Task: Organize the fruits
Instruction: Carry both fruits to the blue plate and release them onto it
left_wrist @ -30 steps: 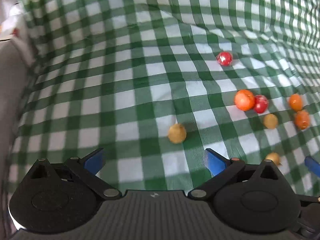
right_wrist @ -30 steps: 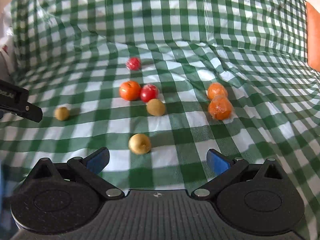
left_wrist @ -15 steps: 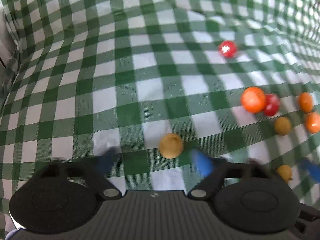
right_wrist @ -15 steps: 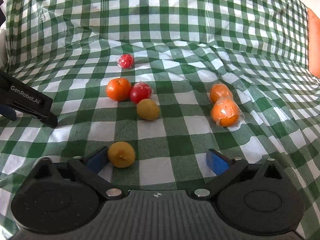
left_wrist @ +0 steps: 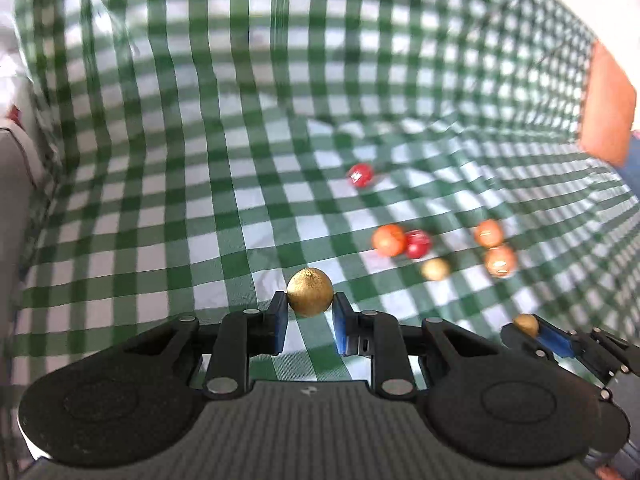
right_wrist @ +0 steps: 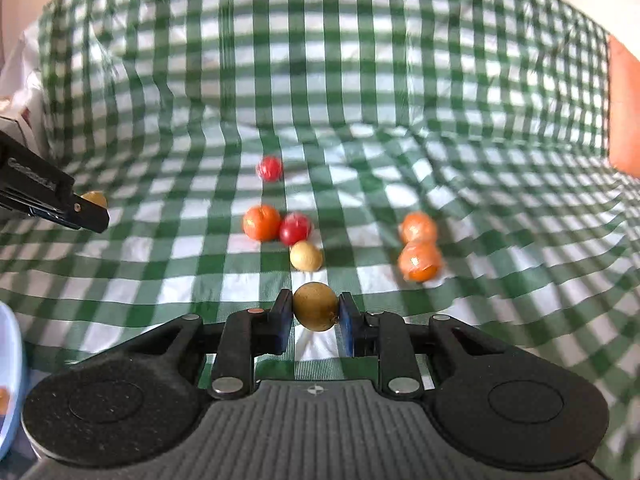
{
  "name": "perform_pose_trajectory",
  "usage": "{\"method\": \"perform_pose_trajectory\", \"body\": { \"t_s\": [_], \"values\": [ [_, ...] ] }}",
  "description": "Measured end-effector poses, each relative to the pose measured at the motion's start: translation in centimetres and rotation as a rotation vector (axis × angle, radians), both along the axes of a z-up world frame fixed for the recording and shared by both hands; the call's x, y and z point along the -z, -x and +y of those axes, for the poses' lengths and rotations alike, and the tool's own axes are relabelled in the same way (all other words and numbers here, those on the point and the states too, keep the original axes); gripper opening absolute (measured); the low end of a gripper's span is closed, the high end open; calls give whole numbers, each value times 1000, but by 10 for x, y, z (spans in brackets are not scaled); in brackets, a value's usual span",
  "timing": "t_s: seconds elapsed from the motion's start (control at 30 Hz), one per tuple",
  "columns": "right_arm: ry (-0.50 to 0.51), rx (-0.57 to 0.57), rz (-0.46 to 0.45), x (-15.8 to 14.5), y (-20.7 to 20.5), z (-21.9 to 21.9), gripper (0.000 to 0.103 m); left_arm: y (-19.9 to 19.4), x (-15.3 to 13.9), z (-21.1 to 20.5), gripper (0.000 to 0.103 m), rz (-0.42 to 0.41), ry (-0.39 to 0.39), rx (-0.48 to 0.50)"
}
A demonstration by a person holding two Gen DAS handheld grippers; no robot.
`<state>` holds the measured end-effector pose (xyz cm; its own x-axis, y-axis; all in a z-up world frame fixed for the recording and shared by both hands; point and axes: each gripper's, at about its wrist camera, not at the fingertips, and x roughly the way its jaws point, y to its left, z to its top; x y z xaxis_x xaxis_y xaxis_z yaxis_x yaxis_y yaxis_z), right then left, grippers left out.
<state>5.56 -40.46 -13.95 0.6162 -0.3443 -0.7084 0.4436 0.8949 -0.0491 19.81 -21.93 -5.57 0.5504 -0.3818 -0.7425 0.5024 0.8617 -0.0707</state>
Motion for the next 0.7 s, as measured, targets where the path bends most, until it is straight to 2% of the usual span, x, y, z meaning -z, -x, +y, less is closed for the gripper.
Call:
{"method": "perform_pose_trajectory", "body": {
  "t_s": [0.17,0.33,0.5,0.7],
  "values": [
    [-22,-57,-48,-48,33,26,26,62,-43,41,26,-38,35,-7],
    [-71,-184,-90,-92,64,83,26,123,-73,100,26,-48,48,-67],
    [-144,-316,-117,-122,89,148,26,173,-84,162,26,-32,34,-147],
    [-125,-454,-95,-142,111,212,26,219,-88,216,26,-51,28,-227]
  ]
}}
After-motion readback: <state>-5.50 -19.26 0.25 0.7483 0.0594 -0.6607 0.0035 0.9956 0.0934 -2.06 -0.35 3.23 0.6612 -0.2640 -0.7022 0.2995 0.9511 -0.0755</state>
